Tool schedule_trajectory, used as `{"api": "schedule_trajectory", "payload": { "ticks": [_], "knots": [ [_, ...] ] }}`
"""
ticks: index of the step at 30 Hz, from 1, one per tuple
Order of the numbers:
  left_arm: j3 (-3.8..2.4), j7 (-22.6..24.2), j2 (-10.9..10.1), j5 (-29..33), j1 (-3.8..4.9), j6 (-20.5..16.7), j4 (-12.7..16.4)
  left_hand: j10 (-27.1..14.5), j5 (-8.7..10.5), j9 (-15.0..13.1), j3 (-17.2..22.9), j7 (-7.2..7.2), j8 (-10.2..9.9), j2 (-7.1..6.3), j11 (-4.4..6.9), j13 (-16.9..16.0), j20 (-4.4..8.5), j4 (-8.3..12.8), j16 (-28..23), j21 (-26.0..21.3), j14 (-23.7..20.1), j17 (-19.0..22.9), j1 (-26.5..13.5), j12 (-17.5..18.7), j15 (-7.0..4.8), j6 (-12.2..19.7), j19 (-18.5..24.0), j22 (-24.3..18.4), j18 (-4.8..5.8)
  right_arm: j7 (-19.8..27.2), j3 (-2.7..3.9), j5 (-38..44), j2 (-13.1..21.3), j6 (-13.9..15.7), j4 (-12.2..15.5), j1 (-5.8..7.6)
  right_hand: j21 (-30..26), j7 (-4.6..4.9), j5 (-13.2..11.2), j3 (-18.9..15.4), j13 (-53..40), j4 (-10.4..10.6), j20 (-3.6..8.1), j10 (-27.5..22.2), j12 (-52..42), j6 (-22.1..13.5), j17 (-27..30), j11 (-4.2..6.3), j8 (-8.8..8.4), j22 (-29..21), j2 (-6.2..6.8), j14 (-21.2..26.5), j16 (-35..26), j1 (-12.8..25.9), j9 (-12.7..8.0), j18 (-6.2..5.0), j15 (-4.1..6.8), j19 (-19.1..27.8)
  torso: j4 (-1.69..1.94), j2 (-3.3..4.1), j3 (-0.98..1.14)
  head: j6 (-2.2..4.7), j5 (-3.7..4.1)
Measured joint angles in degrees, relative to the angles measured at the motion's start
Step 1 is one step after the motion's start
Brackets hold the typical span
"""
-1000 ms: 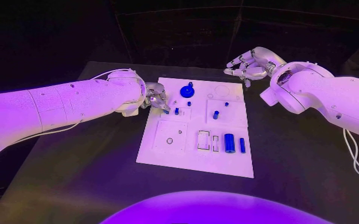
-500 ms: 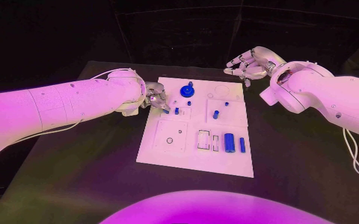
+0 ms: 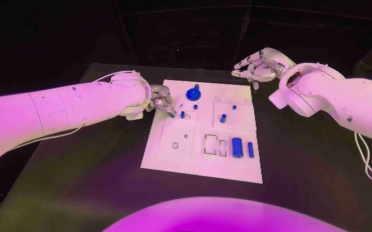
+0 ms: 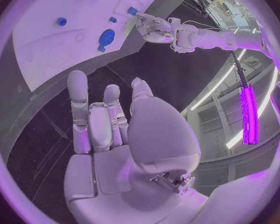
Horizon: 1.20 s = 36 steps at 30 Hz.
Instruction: Assemble the parts on the task board
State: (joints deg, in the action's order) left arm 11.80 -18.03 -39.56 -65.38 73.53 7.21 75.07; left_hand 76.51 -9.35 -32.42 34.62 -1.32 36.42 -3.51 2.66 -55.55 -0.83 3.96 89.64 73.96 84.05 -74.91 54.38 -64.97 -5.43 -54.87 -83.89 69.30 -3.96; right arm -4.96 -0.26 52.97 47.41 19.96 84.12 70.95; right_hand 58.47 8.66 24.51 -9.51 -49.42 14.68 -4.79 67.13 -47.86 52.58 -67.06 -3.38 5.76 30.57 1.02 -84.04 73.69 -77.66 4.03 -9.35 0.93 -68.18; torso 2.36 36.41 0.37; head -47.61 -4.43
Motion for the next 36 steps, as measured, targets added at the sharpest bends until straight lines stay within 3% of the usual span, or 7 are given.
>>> {"api": "schedule_trajectory", "payload": {
  "ticks": [8,11,20,36],
  "knots": [
    [0.05,-0.01,0.06,-0.03,-0.01,0.01,-0.17,0.39,-0.01,0.39,-1.06,0.1,0.0,0.69,0.01,-0.68,0.0,-1.06,0.0,0.21,0.0,0.0,-0.69,-0.56,0.0,-0.32,0.0,0.26,0.0,-0.01,0.0,-0.01,-0.07,0.0,-0.02,0.0,0.0,0.0,0.0,0.0,0.0,0.0,0.0,0.0,0.0,0.0,0.0,0.0,0.0,0.0,0.0,0.0,0.0,0.0,0.0,0.0,0.0,0.0,0.0,0.0,-0.01,0.01,-0.06],
    [0.05,-0.01,0.08,-0.04,-0.05,0.04,-0.22,0.9,-0.01,0.69,-1.98,0.2,0.0,1.58,0.11,-1.39,0.0,-1.98,0.0,0.21,0.0,0.0,-1.57,-1.15,0.0,-0.63,0.0,0.44,0.0,-0.01,0.0,-0.01,-0.07,0.0,-0.02,0.0,0.0,0.0,0.0,0.0,0.0,0.0,0.0,0.0,0.0,0.0,0.0,0.0,0.0,0.0,0.0,0.0,0.0,0.0,0.0,0.0,0.0,0.0,-0.03,0.01,0.0,-0.06,-0.07],
    [0.13,-0.03,0.34,-0.07,-0.16,0.22,-0.49,1.04,-0.01,1.31,-3.7,0.1,-0.22,2.14,-0.02,-2.38,0.0,-4.84,0.0,0.44,0.0,0.0,-4.62,-1.82,0.0,-1.35,0.0,0.68,0.0,-0.01,0.0,-0.01,-0.09,0.0,-0.03,0.0,0.0,0.0,0.0,0.0,-0.01,0.0,0.0,0.0,0.0,0.0,0.01,0.0,0.0,0.0,0.0,0.0,0.0,0.0,0.0,0.0,0.0,0.0,-0.03,0.02,0.0,-0.07,0.0],
    [0.13,-0.04,0.67,-0.07,-0.17,0.61,-0.91,1.3,-0.01,1.46,-3.86,0.12,-0.21,2.48,0.11,-3.04,0.19,-5.31,0.0,0.43,0.0,0.0,-5.41,-2.2,0.01,-1.37,-0.19,0.85,0.0,-0.02,0.0,-0.01,-0.13,0.0,-0.03,0.0,0.0,0.0,0.0,0.0,-0.01,0.0,0.0,0.0,0.0,0.0,0.01,0.0,0.0,0.01,0.0,0.0,0.0,0.0,0.0,0.0,0.0,0.0,-0.03,0.02,-0.02,-0.3,0.14]
  ]
}}
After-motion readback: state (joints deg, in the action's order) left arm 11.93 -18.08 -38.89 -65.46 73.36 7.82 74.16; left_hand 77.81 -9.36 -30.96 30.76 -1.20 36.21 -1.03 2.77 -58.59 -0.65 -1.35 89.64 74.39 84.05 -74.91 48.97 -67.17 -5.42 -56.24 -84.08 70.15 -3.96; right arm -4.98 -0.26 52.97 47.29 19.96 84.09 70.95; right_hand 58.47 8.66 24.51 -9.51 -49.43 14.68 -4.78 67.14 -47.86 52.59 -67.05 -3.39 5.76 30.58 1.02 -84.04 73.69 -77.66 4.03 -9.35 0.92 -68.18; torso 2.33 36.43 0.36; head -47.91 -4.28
